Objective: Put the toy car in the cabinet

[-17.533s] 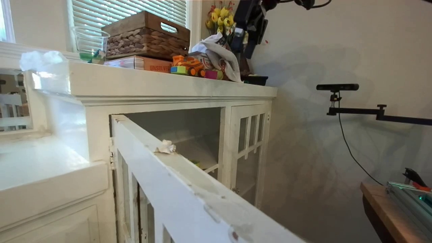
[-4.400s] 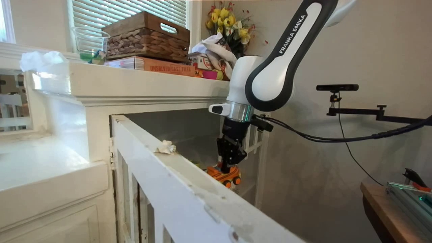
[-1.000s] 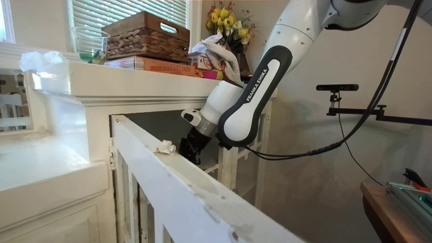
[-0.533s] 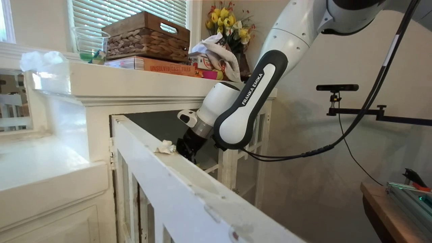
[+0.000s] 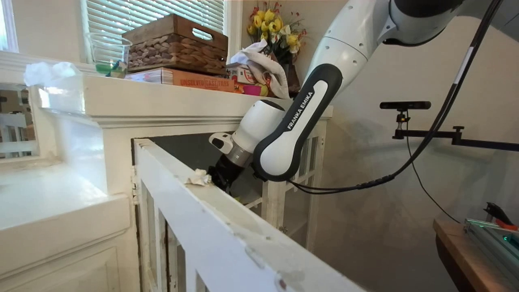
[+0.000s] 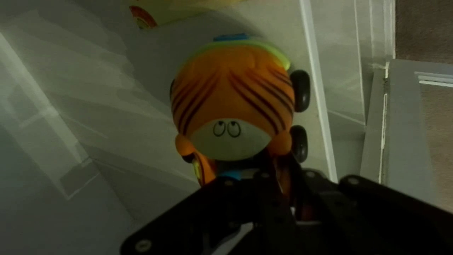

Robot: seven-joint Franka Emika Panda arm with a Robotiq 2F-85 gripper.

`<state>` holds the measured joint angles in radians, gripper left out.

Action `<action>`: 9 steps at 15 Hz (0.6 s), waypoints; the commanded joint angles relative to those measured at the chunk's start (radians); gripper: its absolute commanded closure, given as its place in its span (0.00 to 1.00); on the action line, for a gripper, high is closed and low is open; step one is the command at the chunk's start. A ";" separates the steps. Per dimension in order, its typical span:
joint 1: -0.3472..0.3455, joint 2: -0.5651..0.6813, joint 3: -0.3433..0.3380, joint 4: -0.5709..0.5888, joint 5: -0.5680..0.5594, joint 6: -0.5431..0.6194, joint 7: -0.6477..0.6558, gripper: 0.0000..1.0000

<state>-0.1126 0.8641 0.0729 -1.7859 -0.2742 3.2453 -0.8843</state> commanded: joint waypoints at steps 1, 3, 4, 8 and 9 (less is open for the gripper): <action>0.015 0.037 -0.020 0.056 -0.048 0.015 0.044 0.97; 0.018 0.047 -0.024 0.070 -0.048 0.011 0.045 0.97; 0.020 0.052 -0.027 0.075 -0.048 0.010 0.046 0.97; 0.043 0.063 -0.055 0.093 -0.041 0.008 0.057 0.57; 0.047 0.064 -0.061 0.098 -0.041 0.009 0.061 0.49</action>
<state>-0.0912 0.9020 0.0425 -1.7326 -0.2773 3.2454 -0.8793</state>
